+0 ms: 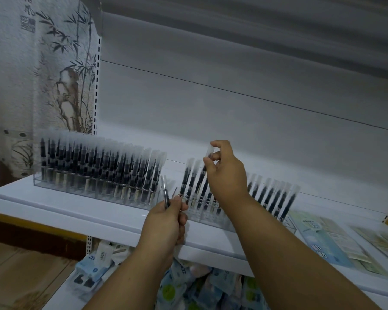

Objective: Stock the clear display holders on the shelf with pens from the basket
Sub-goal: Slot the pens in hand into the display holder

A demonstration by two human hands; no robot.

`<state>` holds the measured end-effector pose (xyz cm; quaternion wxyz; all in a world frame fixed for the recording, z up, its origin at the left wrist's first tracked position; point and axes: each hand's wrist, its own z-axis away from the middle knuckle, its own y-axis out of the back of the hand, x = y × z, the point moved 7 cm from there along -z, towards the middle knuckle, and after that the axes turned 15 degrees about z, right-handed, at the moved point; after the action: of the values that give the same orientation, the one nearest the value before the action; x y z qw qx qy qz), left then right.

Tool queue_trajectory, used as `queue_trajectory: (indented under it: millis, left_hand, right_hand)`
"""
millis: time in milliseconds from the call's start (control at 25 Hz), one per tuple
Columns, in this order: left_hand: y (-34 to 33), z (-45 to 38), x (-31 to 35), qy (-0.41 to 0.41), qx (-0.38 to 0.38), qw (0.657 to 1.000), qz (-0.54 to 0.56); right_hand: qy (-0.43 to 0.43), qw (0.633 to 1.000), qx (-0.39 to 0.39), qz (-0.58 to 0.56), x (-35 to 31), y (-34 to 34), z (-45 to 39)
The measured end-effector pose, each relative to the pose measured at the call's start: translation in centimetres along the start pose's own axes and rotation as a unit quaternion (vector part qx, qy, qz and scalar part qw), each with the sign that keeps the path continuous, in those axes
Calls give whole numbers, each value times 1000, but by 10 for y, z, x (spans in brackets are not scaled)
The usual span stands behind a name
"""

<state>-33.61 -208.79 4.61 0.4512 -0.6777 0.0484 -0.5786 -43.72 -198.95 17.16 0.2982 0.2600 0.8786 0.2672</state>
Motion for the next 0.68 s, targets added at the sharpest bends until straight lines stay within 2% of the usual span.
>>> queue_trajectory:
  millis: [200,320,480,520,600,680]
  left_hand:
    - [-2,-2,0,3,-2,1000,8]
    - [-2,-3,0,4,-2,1000,14]
    - [-3,-3,-3,10,-4,1000,16]
    - [-4,-4,-3,8,-5,1000,16]
    - [-6,-6,-2,-1,-9,1000,-4]
    - [-10,-9,1,-22,-16,997,-70]
  right_hand:
    - [10,1000,3,-2,-3,-4,-3]
    - [29,999,-7,34,-2,-6,0]
    - [-3,994,-105,27,10,-27,17]
    - [2,994,-108,37,8,-27,19]
    - [30,993,-61,95,-2,-13,16]
    - [24,997,-39,66,-11,1,14]
